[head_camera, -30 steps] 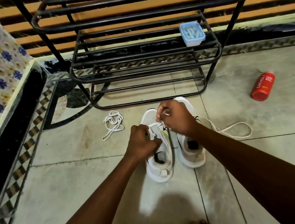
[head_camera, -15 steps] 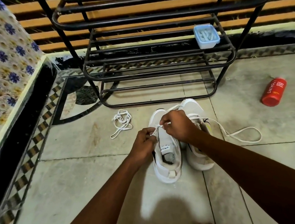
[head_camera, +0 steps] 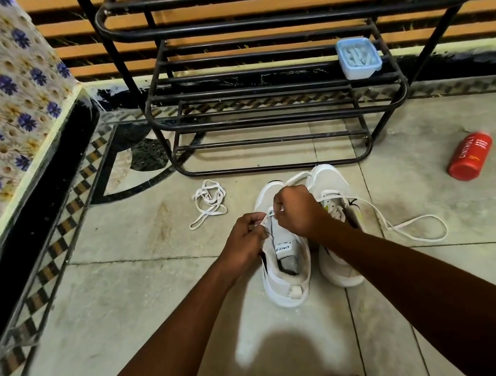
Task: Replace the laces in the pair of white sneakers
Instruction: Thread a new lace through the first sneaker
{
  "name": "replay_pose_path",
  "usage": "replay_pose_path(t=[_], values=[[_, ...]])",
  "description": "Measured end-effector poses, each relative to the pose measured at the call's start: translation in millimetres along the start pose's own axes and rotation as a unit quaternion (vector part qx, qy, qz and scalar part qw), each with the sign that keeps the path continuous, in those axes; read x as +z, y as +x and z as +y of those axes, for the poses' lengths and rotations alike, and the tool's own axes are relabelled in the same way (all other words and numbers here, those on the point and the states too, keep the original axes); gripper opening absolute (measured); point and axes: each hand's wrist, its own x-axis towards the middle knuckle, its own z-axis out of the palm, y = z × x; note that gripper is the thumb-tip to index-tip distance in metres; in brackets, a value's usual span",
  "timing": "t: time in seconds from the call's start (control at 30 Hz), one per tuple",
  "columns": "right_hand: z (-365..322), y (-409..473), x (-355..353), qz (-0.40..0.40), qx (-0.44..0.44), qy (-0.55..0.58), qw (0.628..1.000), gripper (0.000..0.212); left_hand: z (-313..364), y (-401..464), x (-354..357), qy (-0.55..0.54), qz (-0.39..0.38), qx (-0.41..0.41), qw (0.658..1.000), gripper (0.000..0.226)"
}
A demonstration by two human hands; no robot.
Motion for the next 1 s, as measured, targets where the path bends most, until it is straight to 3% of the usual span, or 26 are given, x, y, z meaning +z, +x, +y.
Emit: replay_pose_path(t=[0.47,0.57,0.63,0.73,1.0], values=[[-7.5,0.9,-0.6,-0.004,0.004,-0.041,0.999,0.02,-0.2,1.7,1.8,0.004,-0.023,0.015,1.0,0.044],[-5.4,-0.6,1.3,0.004,0.029,-0.022,0.999,0.015,0.1,3.1,1.5,-0.006,-0.037,0.006,0.999,0.048],[-1.7,-0.1,5.6,0.005,0.049,0.0,0.999,0.016,2.0,3.8,1.7,0.006,-0.041,0.016,0.999,0.029],[-3.6,-1.5,6.0,0.011,0.056,0.013,0.998,0.004,4.0,4.7,3.4,0.021,-0.053,0.026,0.998,0.036],[-6.1,-14.5,11.3,0.097,0.039,-0.018,0.994,0.034,4.3,12.7,4.2,0.024,-0.068,0.03,0.997,0.024]])
